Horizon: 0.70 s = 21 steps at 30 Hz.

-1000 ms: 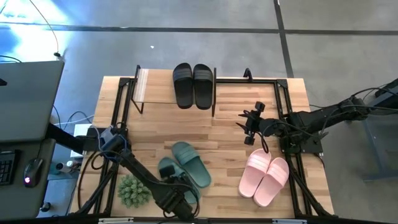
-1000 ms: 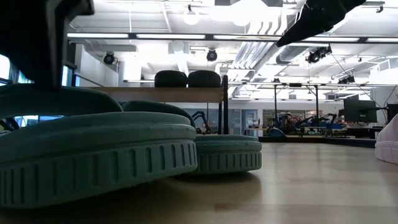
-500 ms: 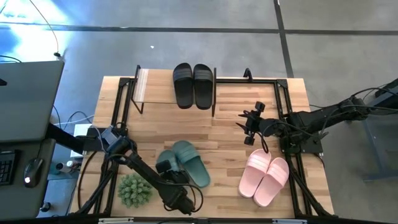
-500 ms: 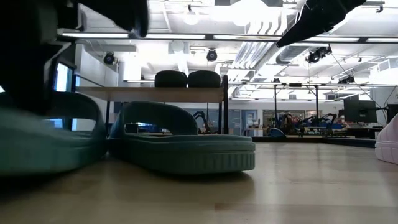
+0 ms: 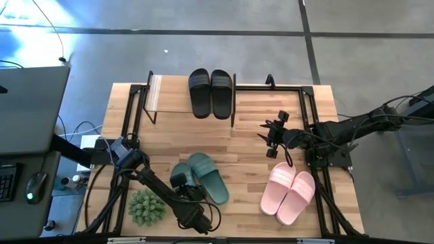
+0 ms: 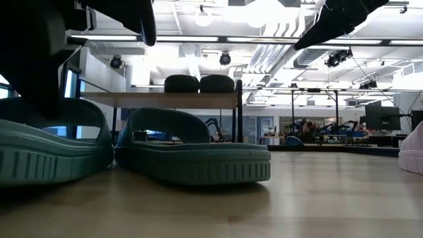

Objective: Pick and place slides into the shelf
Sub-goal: Put the left green slide under the shelf

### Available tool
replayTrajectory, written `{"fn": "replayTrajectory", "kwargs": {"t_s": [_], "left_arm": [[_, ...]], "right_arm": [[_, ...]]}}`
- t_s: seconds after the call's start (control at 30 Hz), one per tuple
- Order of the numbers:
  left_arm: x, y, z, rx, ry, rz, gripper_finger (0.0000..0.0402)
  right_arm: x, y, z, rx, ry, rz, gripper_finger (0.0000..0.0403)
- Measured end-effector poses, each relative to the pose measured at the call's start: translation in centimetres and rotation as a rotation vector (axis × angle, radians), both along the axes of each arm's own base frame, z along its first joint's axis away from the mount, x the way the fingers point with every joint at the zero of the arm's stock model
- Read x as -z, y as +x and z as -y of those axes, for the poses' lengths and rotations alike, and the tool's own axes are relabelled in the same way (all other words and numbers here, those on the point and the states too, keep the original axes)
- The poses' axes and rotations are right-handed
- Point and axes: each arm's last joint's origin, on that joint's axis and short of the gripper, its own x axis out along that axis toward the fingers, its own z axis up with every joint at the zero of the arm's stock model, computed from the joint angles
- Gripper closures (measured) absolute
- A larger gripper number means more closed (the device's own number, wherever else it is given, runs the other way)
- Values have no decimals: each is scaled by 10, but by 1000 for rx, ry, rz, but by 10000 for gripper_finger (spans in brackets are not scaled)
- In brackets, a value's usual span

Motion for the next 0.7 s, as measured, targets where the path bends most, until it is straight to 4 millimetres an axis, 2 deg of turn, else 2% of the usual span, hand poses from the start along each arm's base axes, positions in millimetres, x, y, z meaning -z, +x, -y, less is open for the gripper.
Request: {"fn": "replayTrajectory", "kwargs": {"t_s": [0.3, 0.53, 0.7], "left_arm": [[-9, -3, 2, 11, -14, 20, 401], [-30, -14, 12, 39, -55, 57, 401], [-38, -23, 20, 125, -76, 45, 402]], "right_arm": [[0, 0, 0, 0, 0, 0, 245], [0, 0, 0, 1, 1, -1, 245], [0, 0, 0, 8, 12, 4, 245]]}}
